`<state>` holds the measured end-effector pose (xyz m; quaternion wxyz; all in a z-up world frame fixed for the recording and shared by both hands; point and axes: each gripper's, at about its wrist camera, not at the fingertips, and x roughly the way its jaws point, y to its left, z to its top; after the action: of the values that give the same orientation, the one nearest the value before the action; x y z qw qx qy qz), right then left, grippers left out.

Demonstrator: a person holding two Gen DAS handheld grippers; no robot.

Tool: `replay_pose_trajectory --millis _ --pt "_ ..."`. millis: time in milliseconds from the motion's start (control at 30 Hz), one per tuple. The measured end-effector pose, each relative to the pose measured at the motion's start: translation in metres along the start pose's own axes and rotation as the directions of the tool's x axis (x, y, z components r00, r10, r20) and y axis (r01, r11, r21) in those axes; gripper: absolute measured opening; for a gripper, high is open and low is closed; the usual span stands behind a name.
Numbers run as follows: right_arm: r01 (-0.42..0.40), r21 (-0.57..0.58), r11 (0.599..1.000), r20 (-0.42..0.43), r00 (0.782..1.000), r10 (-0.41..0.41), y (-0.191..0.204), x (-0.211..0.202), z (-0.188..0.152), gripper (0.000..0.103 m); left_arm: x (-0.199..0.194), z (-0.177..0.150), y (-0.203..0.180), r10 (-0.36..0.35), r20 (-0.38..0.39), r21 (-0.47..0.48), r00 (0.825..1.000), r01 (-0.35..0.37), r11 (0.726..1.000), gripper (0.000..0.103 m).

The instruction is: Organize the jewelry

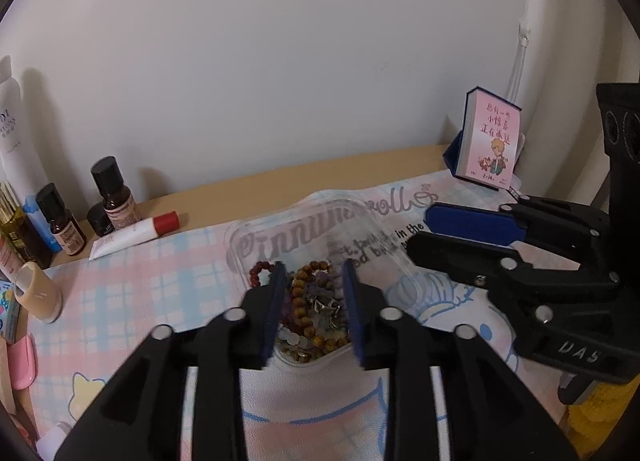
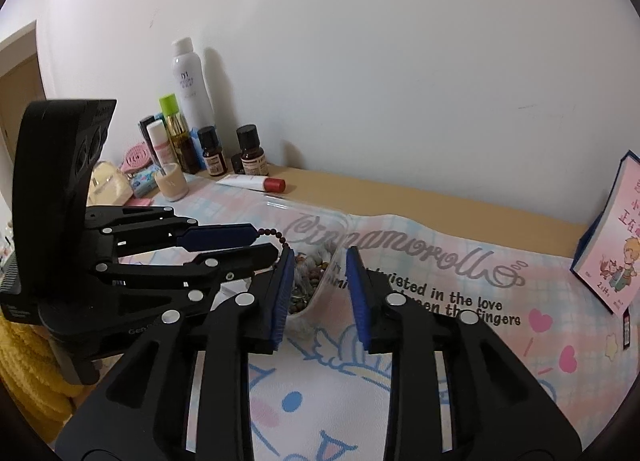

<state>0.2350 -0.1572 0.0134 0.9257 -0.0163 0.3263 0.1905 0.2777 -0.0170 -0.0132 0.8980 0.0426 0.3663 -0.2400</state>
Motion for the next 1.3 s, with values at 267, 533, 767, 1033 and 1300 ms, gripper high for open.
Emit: replay_pose_trajectory --millis 267,533,767,1033,1300 --pt "0.040 0.004 0.999 0.071 0.997 -0.040 -0.001 -0.031 0.006 0.044 -0.025 0.006 0.003 -0.009 0.048 -0.010 0.999 0.009 1.000 0.042" --pt "0.052 0.043 0.998 0.125 0.990 -0.057 -0.012 -0.062 0.004 0.083 -0.082 -0.008 0.002 0.015 0.184 0.007 0.983 -0.017 1.000 0.077" --pt "0.103 0.008 0.995 0.138 0.985 -0.103 -0.009 -0.075 -0.011 0.095 -0.116 -0.030 -0.004 0.041 0.246 0.018 0.968 -0.047 0.999 0.095" --pt "0.075 -0.044 0.996 0.135 0.988 -0.069 -0.013 -0.066 -0.031 0.095 -0.100 -0.040 -0.003 0.049 0.210 -0.004 0.977 -0.049 0.999 0.097" --pt "0.053 -0.052 0.997 0.159 0.986 -0.045 -0.014 -0.064 -0.032 0.095 -0.082 -0.041 0.000 0.022 0.208 -0.012 0.978 -0.019 1.000 0.097"
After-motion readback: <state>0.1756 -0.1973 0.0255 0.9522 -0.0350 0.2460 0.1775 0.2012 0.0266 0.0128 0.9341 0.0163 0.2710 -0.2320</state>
